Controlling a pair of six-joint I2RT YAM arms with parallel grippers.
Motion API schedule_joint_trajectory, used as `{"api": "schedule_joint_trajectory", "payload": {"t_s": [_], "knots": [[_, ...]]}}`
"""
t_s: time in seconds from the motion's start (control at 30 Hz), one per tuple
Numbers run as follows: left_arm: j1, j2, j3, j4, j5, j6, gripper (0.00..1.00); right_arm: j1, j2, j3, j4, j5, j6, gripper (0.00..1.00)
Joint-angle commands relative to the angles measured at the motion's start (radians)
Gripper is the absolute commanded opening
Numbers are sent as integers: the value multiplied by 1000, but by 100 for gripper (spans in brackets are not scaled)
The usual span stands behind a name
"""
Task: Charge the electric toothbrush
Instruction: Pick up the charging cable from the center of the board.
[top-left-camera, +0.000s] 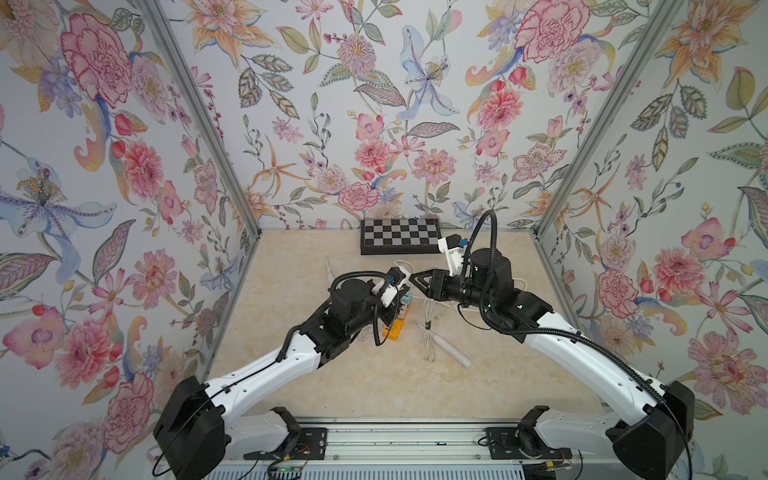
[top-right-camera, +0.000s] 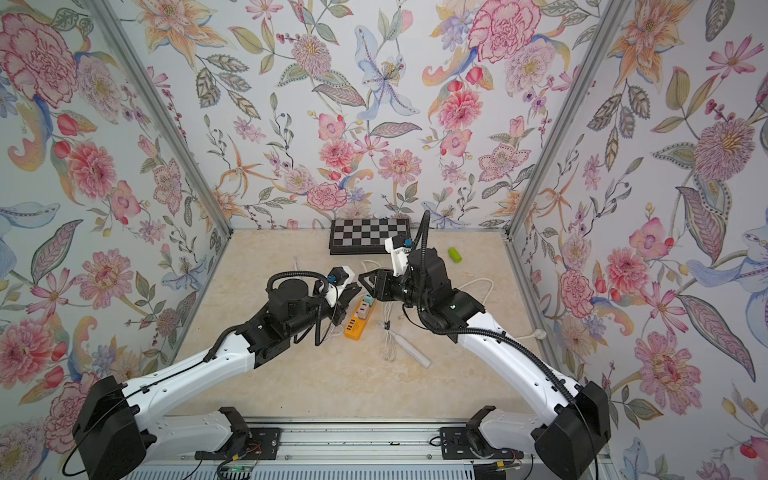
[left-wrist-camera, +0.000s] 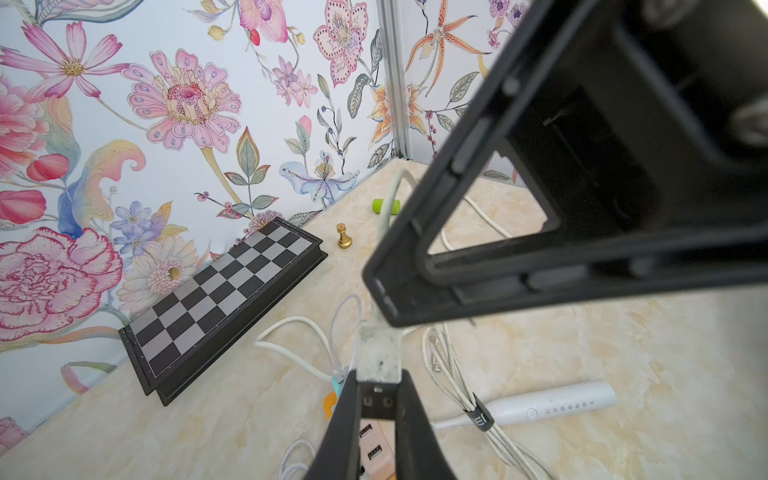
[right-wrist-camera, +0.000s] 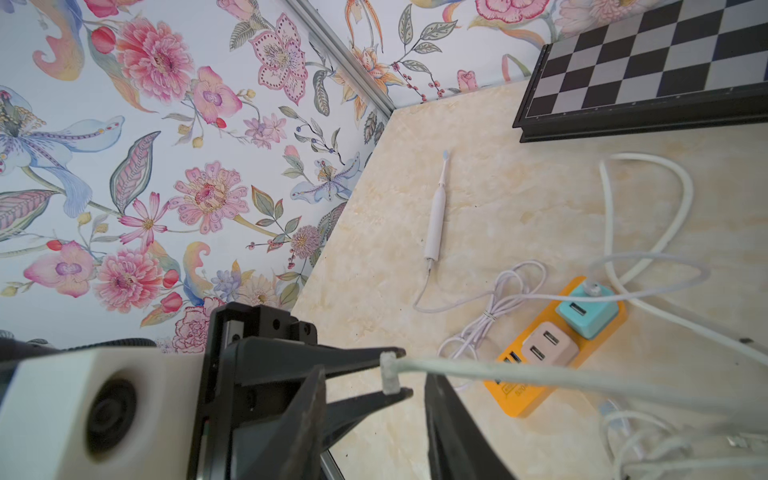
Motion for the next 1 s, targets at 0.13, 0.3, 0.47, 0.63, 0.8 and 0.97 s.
{"api": "schedule_joint_trajectory", "payload": {"t_s": [0.13,0.3,0.47,0.63,0.8,0.97], "knots": [[-9,2,25,24,6,12,8,-10,43,-18,124,-53,34,26],[-9,10,33,28,-1,10,8,-10,70,-20,146,-98,41,18],[-9,17,41,26,-1,10,8,-44,65,-37,152,-98,32,5],[-11,12,32,18,-8,7,22,-61,53,-50,156,-76,-10,0],[-11,-34,-33,16,-38,-71,64,-60,54,-56,173,-29,-159,0],[-11,-101,-155,-24,-156,-238,92,-33,87,-90,199,46,-408,0]]}}
